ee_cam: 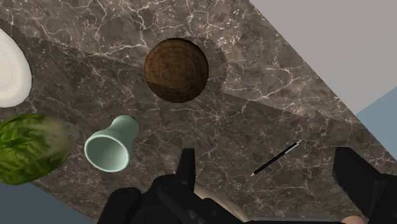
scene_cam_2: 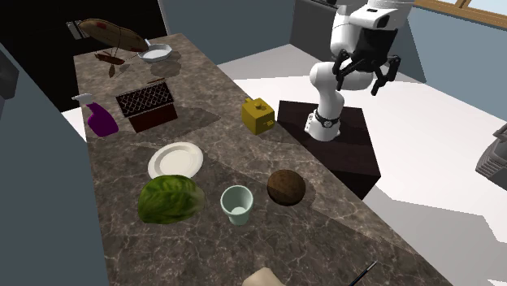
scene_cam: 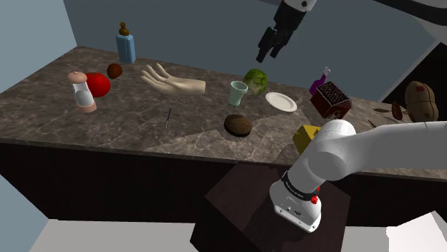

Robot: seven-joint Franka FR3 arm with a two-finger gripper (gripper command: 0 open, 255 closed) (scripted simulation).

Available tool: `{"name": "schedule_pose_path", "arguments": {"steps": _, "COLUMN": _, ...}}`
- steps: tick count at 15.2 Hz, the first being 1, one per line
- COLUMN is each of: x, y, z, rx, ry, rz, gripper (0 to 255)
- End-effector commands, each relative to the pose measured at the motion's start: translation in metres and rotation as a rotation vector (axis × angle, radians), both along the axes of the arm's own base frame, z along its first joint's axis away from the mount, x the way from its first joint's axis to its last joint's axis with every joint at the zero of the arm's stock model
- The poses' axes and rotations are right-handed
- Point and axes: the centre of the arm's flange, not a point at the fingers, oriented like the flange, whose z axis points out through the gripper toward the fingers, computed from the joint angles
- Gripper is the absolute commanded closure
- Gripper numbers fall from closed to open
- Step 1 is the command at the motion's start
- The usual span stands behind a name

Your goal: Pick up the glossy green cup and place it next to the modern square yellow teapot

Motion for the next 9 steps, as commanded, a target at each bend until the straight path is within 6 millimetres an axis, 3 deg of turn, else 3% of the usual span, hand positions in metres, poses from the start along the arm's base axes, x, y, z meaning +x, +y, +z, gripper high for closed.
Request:
{"name": "schedule_pose_path", "arguments": {"steps": 1, "x": 0.0, "y": 0.0, "z": 0.0, "rx": 0.0, "ry": 0.0, "rz": 0.0, "gripper": 0}}
{"name": "schedule_pose_path", "arguments": {"steps": 9, "x": 0.053, "y": -0.056, "z": -0.072, "rx": -0.029, "ry": 0.031, "rz": 0.029, "gripper": 0}}
